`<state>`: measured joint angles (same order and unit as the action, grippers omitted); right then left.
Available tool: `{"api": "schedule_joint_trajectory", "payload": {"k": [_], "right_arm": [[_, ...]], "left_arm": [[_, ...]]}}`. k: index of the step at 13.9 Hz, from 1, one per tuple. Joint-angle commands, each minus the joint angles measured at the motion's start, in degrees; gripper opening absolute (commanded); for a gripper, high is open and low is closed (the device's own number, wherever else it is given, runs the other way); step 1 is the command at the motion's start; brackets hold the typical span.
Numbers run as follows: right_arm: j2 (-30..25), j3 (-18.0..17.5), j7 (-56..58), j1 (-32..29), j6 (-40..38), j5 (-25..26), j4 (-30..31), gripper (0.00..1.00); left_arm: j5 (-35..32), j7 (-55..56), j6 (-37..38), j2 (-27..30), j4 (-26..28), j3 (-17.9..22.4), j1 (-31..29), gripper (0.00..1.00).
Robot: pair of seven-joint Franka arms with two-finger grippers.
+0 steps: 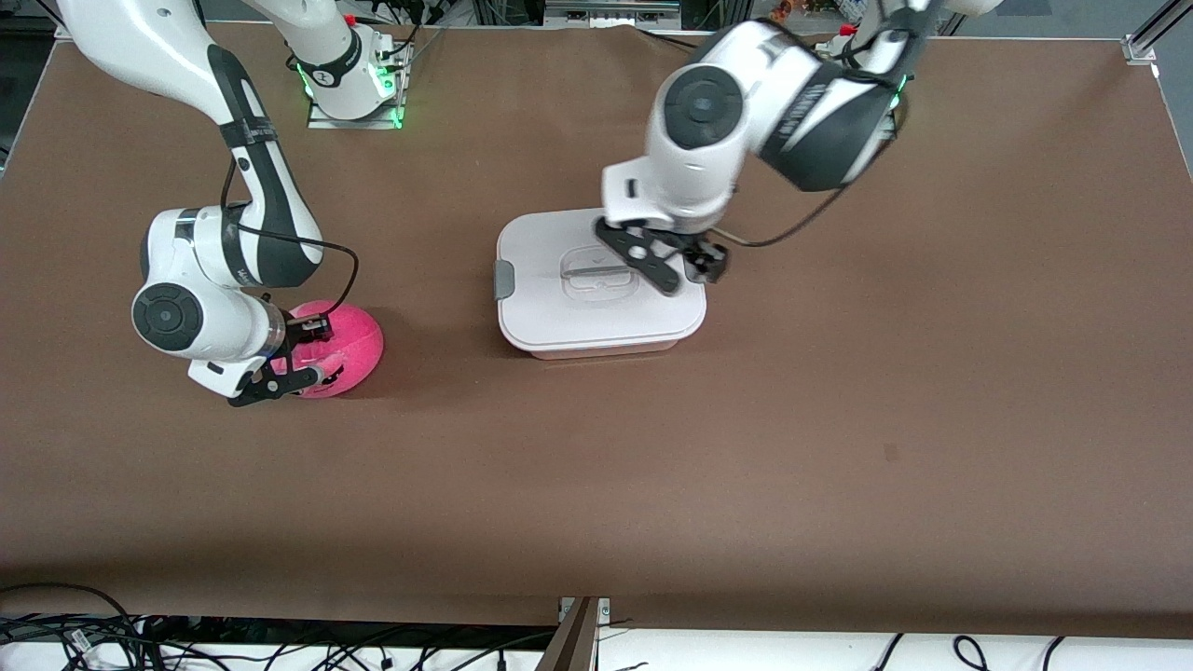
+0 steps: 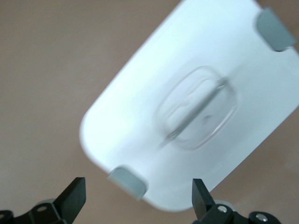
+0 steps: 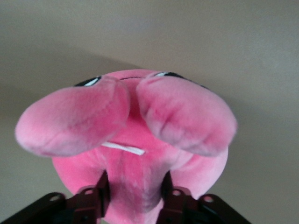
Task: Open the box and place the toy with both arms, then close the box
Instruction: 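Grasp the plush with the right gripper while the left gripper grasps the lid handle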
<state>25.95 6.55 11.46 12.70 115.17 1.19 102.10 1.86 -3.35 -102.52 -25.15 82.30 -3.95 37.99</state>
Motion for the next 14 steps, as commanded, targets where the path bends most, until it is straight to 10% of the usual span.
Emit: {"api": "schedule_joint_trajectory", "payload": {"k": [1,6,14], "right_arm": [[-1.86,0.39,3.64,-0.3,-0.91,-0.66,-0.14,0.0],[-5.03,0.48,6.29,-0.57,-1.17,-0.66,-1.2,0.0],[-7.67,-2.49,21.56,0.58,-19.45,-0.4,-15.34,0.0]], "left_arm": [[-0.02,-10.49,-4.86,-3.14,-1.7,1.13,2.61,1.0],[-0.11,-30.38,-11.82,-6.39,-1.44,1.13,3.05,1.0],[-4.5,-30.49,-13.58,-7.37,1.55,1.13,4.81,1.0]]}}
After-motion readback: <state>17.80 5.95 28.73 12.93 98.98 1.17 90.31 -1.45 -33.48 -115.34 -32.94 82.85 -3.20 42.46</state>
